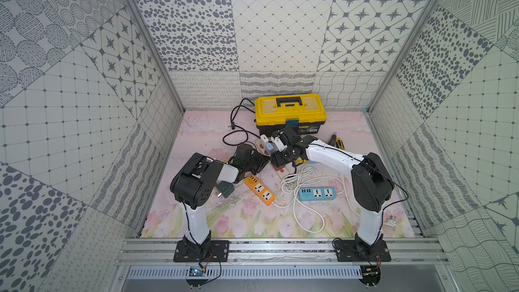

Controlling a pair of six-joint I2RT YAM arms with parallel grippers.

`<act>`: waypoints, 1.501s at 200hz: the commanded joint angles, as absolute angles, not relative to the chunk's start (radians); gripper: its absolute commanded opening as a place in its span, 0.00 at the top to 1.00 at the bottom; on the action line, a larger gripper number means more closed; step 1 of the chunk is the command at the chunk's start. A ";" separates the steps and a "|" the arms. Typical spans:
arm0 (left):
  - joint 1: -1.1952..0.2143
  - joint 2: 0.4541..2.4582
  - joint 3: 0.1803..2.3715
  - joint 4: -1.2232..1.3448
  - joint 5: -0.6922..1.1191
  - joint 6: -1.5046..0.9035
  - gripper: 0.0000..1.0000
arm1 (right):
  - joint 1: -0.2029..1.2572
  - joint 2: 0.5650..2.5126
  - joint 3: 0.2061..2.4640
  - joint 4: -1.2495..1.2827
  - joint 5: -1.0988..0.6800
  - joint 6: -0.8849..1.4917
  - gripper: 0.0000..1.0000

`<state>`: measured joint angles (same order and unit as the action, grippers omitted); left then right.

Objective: Pull the plug off the socket
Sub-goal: Remove the plug from the socket.

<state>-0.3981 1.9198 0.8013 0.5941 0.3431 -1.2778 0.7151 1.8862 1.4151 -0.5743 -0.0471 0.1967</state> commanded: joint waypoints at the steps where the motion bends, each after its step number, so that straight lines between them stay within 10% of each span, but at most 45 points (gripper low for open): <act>1: -0.395 1.970 0.802 0.169 0.180 -1.259 0.77 | 0.786 1.772 1.386 -0.604 -0.037 0.234 0.51; 71: -0.395 1.980 0.826 0.137 0.174 -1.245 0.78 | 0.750 1.863 1.622 -0.723 -0.002 0.192 0.51; 300: -0.395 2.054 0.926 0.002 0.192 -1.221 0.79 | 0.792 1.636 1.353 -0.568 -0.067 0.178 0.52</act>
